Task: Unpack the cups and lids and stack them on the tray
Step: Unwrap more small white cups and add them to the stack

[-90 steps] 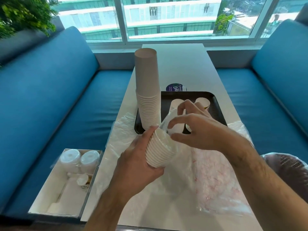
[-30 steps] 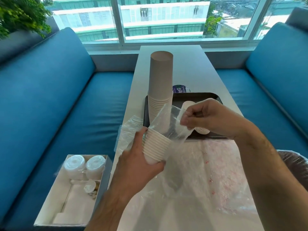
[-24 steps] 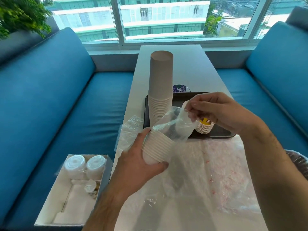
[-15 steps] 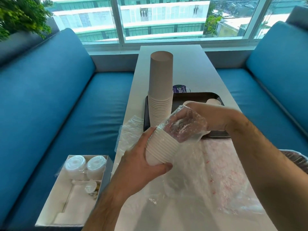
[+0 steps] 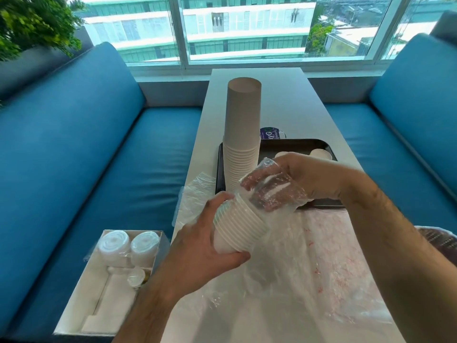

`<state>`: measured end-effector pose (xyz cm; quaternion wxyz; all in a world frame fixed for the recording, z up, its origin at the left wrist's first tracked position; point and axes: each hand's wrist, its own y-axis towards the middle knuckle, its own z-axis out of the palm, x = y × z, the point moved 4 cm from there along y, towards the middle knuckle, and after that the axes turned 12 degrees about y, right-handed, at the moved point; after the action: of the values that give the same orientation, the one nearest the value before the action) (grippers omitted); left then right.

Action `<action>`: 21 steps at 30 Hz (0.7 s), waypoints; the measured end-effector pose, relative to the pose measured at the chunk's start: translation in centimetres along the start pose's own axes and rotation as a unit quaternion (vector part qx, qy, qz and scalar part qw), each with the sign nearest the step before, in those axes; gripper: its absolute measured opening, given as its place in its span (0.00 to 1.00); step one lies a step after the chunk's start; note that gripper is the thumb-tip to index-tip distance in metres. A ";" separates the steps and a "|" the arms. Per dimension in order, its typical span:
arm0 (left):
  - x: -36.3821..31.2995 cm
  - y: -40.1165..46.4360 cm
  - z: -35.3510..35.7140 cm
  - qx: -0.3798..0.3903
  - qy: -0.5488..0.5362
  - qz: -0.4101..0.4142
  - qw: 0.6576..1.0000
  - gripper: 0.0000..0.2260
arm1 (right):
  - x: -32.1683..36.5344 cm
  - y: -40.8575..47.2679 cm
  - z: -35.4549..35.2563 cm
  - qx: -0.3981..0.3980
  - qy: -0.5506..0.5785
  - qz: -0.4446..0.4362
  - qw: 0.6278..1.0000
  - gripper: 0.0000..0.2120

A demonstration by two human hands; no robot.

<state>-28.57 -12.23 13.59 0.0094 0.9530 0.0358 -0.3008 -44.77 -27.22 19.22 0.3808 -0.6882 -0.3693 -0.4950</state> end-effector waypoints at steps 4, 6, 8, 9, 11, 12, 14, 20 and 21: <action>-0.4 0.1 0.0 0.012 0.007 0.008 1.000 0.41 | -0.4 0.5 -0.3 -0.051 -0.101 -0.038 0.993 0.12; -0.6 0.1 0.1 0.013 0.008 0.012 1.000 0.41 | -0.6 0.5 -0.3 -0.047 -0.064 -0.055 0.995 0.11; -0.7 0.2 0.1 0.013 0.007 0.013 1.000 0.41 | -1.1 0.7 -0.5 -0.078 0.005 -0.046 0.996 0.07; -0.7 0.2 0.1 0.014 0.008 0.013 1.000 0.41 | -1.4 0.7 -0.6 -0.092 0.027 -0.038 0.995 0.06; -0.8 0.2 0.1 0.015 0.010 0.014 1.000 0.41 | -1.2 0.9 -0.2 -0.090 0.007 -0.057 0.994 0.10; -0.9 0.2 0.1 0.016 0.012 0.014 1.000 0.41 | -1.1 1.1 0.0 -0.084 0.002 -0.046 0.995 0.15; -0.9 0.1 0.2 0.022 0.018 0.016 0.999 0.41 | -1.4 1.5 0.0 -0.076 -0.007 -0.023 0.997 0.20; -0.6 0.0 0.0 0.020 0.016 0.007 1.000 0.41 | -1.1 1.0 0.3 -0.098 -0.057 -0.097 0.989 0.11; -0.4 0.0 0.0 0.015 0.014 0.000 1.000 0.41 | -1.1 0.6 0.2 -0.110 -0.053 -0.107 0.987 0.08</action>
<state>-28.86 -12.22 13.83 -0.0055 0.9570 0.0310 -0.2883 -44.38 -27.50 18.04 0.2272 -0.7076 -0.4041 -0.5333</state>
